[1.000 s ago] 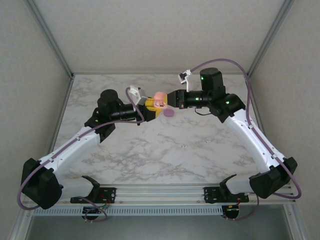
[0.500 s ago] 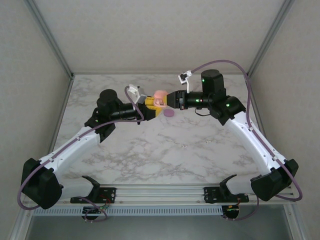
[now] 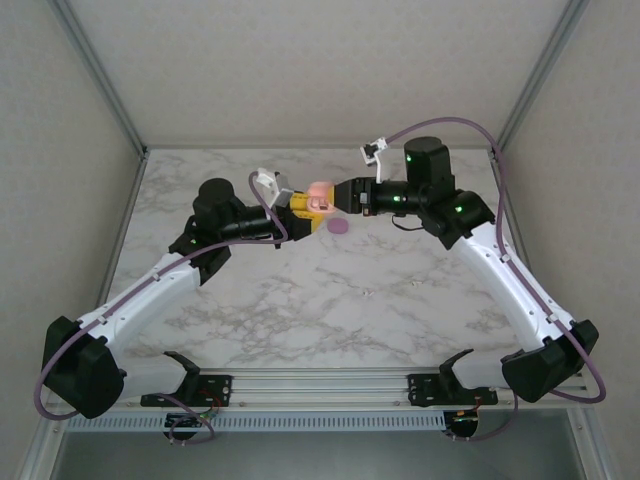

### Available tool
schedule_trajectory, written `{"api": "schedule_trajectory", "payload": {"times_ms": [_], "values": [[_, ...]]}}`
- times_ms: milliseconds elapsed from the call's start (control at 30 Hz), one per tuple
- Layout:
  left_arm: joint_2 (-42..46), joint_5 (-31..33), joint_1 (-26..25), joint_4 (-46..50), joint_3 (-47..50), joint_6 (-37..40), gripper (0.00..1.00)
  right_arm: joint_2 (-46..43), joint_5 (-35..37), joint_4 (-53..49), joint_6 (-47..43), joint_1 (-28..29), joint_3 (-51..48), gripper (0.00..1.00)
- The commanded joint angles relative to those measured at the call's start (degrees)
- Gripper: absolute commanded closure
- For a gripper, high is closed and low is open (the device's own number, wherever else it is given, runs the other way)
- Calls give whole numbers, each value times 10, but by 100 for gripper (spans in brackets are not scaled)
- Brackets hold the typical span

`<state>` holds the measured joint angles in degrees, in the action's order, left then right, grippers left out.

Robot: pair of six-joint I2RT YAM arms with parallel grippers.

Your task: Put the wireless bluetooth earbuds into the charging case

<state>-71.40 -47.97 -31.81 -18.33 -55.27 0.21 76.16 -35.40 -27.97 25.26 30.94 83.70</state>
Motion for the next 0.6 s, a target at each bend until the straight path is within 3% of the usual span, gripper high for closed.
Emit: {"api": "schedule_trajectory", "payload": {"times_ms": [0, 100, 367, 567], "values": [[3, -10, -5, -14, -22, 14, 76, -7, 18, -5, 14, -3, 25, 53], [2, -2, -5, -7, -22, 20, 76, -12, 26, -16, 18, -3, 34, 54], [-2, 10, -6, -6, -20, 22, 76, -7, 2, -37, 29, -4, 44, 71], [-2, 25, -6, -5, -18, 23, 76, -20, 31, -57, 29, -4, 40, 65]]}}
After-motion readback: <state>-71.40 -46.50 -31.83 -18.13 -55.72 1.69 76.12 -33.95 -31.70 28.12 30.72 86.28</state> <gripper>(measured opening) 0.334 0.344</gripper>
